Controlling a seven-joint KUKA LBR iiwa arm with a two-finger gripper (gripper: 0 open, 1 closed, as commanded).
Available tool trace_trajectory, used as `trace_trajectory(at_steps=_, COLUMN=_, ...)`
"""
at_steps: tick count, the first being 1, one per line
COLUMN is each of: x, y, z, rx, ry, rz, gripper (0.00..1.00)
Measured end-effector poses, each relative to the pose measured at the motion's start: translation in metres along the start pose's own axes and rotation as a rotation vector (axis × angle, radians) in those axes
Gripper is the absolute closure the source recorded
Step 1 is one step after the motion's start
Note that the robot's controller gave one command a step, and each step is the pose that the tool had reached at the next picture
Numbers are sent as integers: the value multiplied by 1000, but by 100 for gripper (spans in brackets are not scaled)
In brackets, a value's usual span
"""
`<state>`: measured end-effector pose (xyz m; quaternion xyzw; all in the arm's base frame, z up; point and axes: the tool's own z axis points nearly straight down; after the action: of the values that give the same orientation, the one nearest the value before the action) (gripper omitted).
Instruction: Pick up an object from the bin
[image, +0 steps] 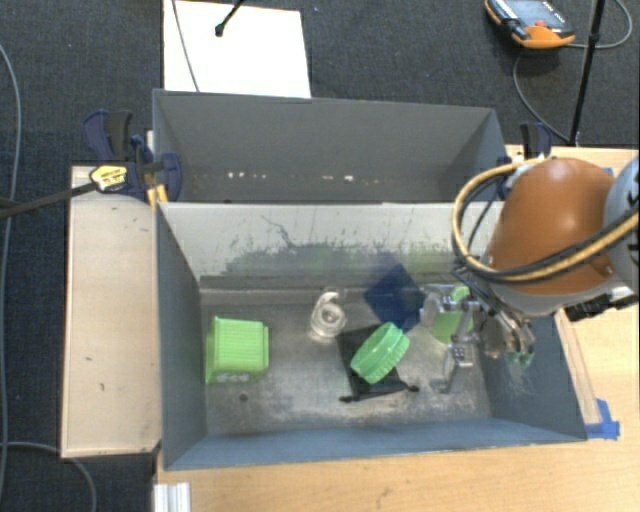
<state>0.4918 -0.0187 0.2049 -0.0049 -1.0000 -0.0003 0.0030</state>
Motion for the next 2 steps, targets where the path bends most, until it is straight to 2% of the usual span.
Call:
trace_trajectory(at_steps=1, x=-2, y=0, z=-4, rx=0, ry=-9, rz=-1, gripper=0)
trace_trajectory(at_steps=2, x=-36, y=9, z=35, rx=1, ry=-16, rz=-24, gripper=0)
